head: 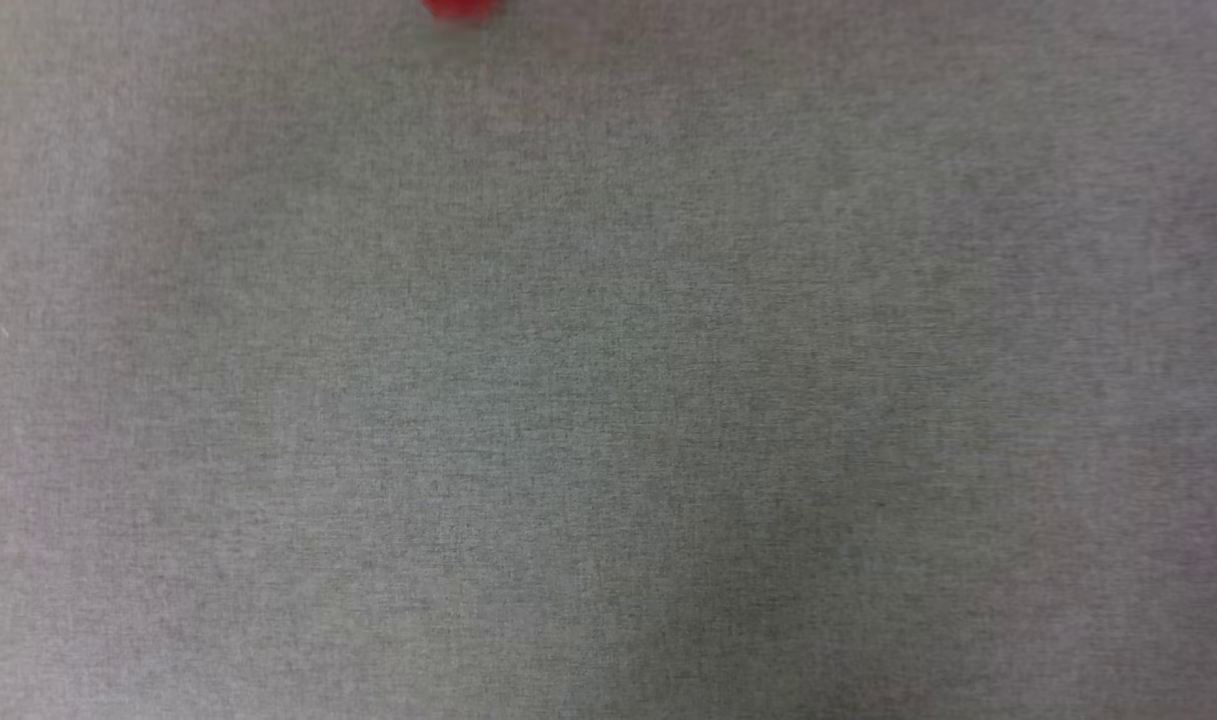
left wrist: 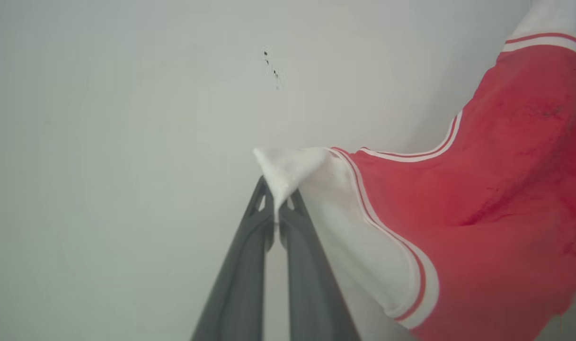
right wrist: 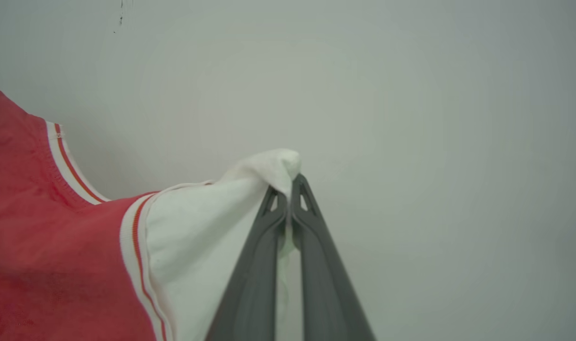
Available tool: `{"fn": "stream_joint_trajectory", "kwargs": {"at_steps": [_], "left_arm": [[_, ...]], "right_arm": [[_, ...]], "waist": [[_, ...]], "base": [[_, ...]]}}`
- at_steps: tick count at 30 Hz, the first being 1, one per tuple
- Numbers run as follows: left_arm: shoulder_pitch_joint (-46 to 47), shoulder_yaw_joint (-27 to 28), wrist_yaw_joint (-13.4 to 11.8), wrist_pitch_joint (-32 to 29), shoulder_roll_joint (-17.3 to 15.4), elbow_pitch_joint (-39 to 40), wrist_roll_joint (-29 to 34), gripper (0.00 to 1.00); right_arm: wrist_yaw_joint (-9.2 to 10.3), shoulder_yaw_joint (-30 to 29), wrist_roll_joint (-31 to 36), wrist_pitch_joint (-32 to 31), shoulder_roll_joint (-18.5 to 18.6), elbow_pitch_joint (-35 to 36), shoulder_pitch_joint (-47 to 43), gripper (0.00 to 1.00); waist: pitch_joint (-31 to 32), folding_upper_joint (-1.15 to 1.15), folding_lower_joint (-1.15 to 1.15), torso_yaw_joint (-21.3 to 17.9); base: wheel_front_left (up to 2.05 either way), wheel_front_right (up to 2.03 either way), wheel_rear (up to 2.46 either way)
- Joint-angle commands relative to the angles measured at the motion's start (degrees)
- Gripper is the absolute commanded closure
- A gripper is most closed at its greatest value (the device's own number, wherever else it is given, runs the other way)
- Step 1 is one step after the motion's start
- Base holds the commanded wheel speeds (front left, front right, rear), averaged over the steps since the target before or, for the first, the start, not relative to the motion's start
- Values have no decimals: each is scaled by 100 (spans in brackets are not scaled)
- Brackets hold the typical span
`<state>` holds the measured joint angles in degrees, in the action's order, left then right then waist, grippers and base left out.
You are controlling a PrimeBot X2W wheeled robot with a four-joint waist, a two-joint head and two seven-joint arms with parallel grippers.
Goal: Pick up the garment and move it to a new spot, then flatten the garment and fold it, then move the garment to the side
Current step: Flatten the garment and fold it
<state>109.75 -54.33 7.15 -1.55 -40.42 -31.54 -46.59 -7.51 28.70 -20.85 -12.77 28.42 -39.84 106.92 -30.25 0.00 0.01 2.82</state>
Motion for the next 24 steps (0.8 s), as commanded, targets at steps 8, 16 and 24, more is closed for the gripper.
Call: {"fn": "stream_joint_trajectory", "kwargs": {"at_steps": [8,16,24], "left_arm": [[307,-58,20,458,257,-580,-2,100],[-268,-519,23,734,346,-841,-222,100],[-1400,-1050,24,1160,263,-885,-497,100]], "right_arm": [[4,281,171,318,-261,-610,602,100],[5,804,-58,699,-355,-1051,-4,100],[5,1539,-488,1061,-447,-1254,-1116,100]], "waist": [[-330,0,-1,117],[-408,0,-1,151],[-82,0,-1,78]], "base": [[0,0,0],[0,0,0],[0,0,0]]}}
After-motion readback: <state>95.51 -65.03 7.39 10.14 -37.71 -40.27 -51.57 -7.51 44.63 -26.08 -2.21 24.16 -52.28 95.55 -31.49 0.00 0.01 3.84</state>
